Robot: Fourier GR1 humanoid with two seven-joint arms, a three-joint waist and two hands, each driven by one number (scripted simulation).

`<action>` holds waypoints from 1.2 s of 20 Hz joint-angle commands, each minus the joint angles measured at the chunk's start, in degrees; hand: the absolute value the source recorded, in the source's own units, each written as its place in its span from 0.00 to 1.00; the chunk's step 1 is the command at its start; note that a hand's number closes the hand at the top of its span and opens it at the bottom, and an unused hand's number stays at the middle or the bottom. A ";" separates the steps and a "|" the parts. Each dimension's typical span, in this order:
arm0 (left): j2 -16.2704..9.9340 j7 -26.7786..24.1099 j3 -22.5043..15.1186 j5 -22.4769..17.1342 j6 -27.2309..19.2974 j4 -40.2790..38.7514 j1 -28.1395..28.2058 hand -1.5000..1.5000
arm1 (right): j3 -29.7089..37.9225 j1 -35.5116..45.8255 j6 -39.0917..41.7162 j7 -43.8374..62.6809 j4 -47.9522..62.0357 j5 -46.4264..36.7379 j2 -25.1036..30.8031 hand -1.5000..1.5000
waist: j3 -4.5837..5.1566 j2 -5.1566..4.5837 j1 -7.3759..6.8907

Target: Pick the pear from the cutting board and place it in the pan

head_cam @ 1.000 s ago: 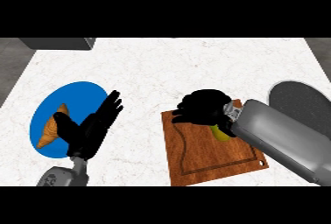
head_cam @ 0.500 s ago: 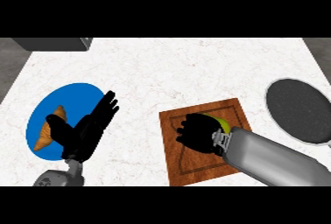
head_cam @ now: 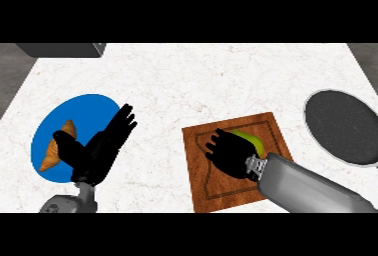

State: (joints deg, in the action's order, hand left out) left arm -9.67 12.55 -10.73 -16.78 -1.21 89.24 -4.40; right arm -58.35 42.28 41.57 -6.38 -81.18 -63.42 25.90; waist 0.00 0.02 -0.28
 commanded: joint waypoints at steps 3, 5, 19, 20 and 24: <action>1.03 -2.28 -1.25 2.78 0.36 0.64 2.38 0.50 | 1.11 -0.36 -8.23 -2.81 5.87 -8.00 -0.10 0.00 | 0.00 -0.08 -0.23; 1.67 -2.19 0.99 1.38 1.79 -3.57 -0.70 0.50 | 2.29 -1.51 -5.75 -3.67 7.03 -10.02 -2.48 0.00 | 0.01 -0.08 0.06; 1.31 3.72 3.16 1.62 2.29 3.35 1.09 0.50 | 10.13 -3.72 -15.21 -13.65 16.40 -19.41 -6.83 1.00 | 0.00 -0.02 -0.11; 1.35 1.10 4.80 1.36 3.07 -1.32 -2.11 0.50 | 8.90 -3.62 -19.32 -14.73 16.14 -19.94 -6.08 1.00 | 0.00 -0.10 0.02; 2.03 -0.86 3.29 2.63 3.94 -1.15 0.95 0.50 | 10.07 -3.22 -27.86 -19.16 19.38 -22.62 -4.07 1.00 | 0.00 -0.10 -0.02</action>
State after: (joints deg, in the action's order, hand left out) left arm -7.32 12.31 -8.60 -13.98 1.73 89.49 -2.90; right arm -49.14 39.72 20.64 -21.51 -63.66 -83.98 20.03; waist 0.07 0.10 -0.45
